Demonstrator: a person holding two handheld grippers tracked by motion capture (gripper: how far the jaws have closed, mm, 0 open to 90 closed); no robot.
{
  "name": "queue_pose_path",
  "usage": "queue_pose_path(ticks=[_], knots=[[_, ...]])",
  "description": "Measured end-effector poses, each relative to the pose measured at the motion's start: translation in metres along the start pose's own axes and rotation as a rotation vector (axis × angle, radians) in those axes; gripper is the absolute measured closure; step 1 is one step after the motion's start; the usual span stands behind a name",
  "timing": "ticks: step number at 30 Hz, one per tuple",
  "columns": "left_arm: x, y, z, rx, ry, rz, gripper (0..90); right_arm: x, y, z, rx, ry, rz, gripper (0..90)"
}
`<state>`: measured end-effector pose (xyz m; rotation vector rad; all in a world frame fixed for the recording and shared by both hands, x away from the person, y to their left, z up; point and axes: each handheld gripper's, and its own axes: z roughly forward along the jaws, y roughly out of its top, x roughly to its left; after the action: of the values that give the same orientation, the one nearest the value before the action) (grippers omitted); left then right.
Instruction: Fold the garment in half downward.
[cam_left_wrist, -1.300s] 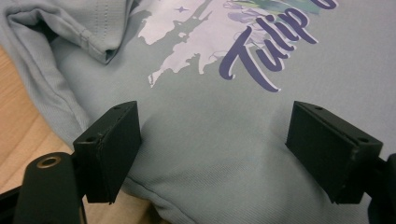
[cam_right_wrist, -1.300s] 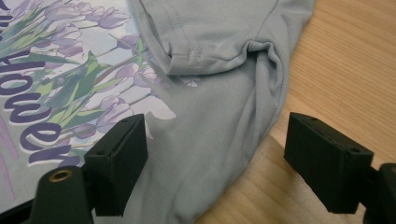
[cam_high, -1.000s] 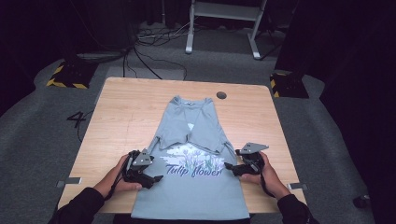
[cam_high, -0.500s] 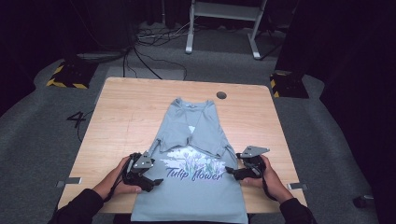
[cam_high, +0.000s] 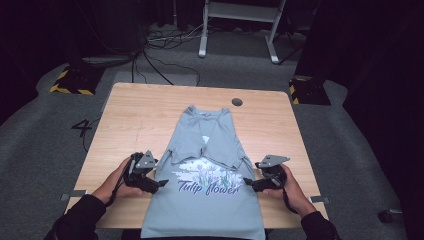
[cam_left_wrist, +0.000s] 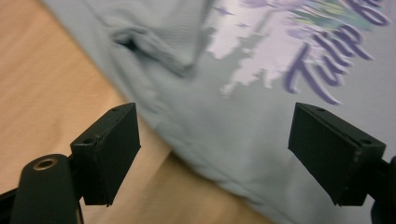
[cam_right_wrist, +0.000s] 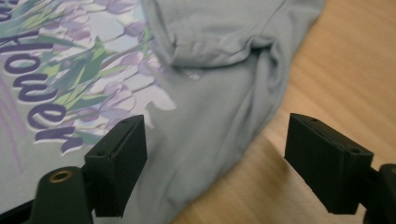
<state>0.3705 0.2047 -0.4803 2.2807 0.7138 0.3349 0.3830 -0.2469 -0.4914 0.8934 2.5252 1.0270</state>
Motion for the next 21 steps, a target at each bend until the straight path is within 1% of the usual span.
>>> queue_pose_path(ticks=[2, 3, 5, 7, 9, 10, 11, 12, 15, 16, 17, 18, 20, 21], knots=[[0.009, 0.003, 0.001, -0.012, 0.015, -0.017, 16.6, -0.005, 0.003, -0.003, -0.016, -0.011, 0.015, 21.6], [0.013, 0.006, 0.003, -0.013, 0.02, -0.022, 16.7, -0.007, 0.004, -0.004, -0.022, -0.023, 0.01, 21.6], [0.019, 0.011, 0.006, -0.014, 0.029, -0.025, 16.9, -0.011, 0.008, -0.006, -0.026, -0.048, 0.022, 22.4], [0.025, 0.018, 0.011, -0.017, 0.036, -0.025, 16.8, -0.015, 0.014, -0.006, -0.044, -0.061, 0.033, 22.4], [0.031, 0.026, 0.017, -0.022, 0.047, -0.032, 17.1, -0.02, 0.022, -0.003, -0.049, -0.08, 0.031, 22.6], [0.034, 0.03, 0.02, -0.028, 0.046, -0.031, 17.4, -0.022, 0.026, -0.002, -0.056, -0.081, 0.033, 22.6], [0.037, 0.036, 0.025, -0.033, 0.052, -0.03, 17.2, -0.025, 0.03, 0.001, -0.055, -0.082, 0.039, 22.6], [0.038, 0.039, 0.028, -0.037, 0.051, -0.037, 16.8, -0.028, 0.037, 0.005, -0.044, -0.094, 0.032, 22.6], [0.045, 0.054, 0.042, -0.036, 0.053, -0.043, 17.1, -0.034, 0.051, 0.015, -0.058, -0.101, 0.035, 22.7], [0.049, 0.061, 0.05, -0.038, 0.055, -0.054, 17.1, -0.036, 0.056, 0.019, -0.062, -0.104, 0.034, 22.7], [0.051, 0.065, 0.054, -0.037, 0.064, -0.057, 17.3, -0.04, 0.065, 0.027, -0.06, -0.114, 0.04, 22.8], [0.054, 0.07, 0.059, -0.041, 0.071, -0.068, 17.2, -0.043, 0.068, 0.032, -0.059, -0.123, 0.044, 23.3], [0.061, 0.079, 0.069, -0.047, 0.079, -0.112, 18.0, -0.049, 0.078, 0.043, -0.063, -0.129, 0.073, 23.9], [0.064, 0.084, 0.076, -0.042, 0.096, -0.122, 19.0, -0.051, 0.082, 0.049, -0.059, -0.131, 0.077, 23.9]])
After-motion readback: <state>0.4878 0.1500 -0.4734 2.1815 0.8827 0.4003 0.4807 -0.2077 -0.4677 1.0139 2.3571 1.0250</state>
